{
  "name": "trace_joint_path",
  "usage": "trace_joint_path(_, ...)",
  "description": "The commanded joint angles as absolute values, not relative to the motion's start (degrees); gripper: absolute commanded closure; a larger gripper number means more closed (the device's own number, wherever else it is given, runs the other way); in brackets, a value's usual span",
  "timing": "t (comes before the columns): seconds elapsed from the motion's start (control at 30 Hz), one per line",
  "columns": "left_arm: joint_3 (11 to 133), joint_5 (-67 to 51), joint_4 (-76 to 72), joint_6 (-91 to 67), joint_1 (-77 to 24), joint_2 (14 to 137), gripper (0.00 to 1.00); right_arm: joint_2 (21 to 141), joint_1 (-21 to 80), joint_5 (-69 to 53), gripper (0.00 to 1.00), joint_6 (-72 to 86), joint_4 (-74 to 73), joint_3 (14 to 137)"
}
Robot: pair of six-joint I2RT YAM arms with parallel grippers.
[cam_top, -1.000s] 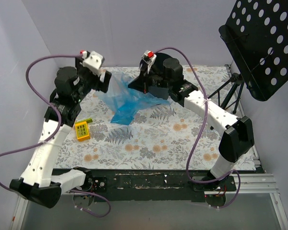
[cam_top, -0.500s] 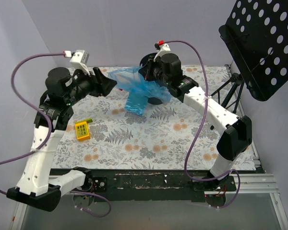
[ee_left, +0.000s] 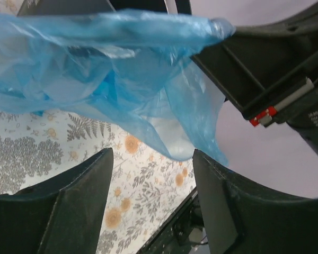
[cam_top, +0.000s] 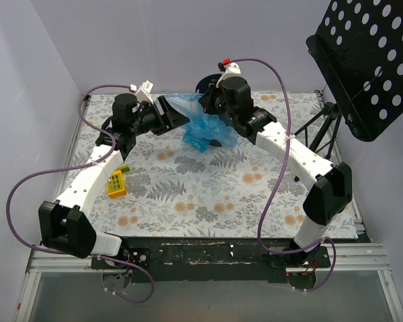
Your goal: Put the trash bags into the trash bin
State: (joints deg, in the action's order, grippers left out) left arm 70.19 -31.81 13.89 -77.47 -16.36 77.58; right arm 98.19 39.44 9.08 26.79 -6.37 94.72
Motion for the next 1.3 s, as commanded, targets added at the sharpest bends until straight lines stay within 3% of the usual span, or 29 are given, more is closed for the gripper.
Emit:
trace_joint_path(0.0,70.31,-28.83,5.89,-82.35,-16.70,79.44,0.38,96.77,39.73,11.16,0.99,26.02,-5.01,94.92)
trace_joint_path(0.43,71.63,-25.75,5.54,-82.79,-18.46,88.50,0.48,96.42,40.25,11.34,0.99,26.28,-4.66,93.69)
trace_joint_path(0.67,73.21,-24.00,8.95,-79.73,-18.90,87.81,0.80,95.54,40.08,12.22,0.99,25.41,-4.40,92.20)
trace_joint_path(0.77,72.95,-22.07,14.83,-75.78,-17.85,85.00,1.00,94.84,39.38,12.74,0.99,23.65,-3.78,91.85)
trace_joint_path(0.97,66.72,-22.84,26.61,-61.55,-12.06,72.62,1.00,91.68,35.43,10.56,0.99,17.94,-3.52,87.99)
trace_joint_path(1.1,64.78,-22.58,36.72,-50.47,-9.06,64.79,1.00,87.55,32.61,-1.62,0.99,6.02,-2.99,81.67)
trace_joint_path(1.27,59.95,-27.16,37.70,-40.80,-8.88,52.41,1.00,83.24,32.52,-20.19,0.99,-2.02,-14.22,78.32)
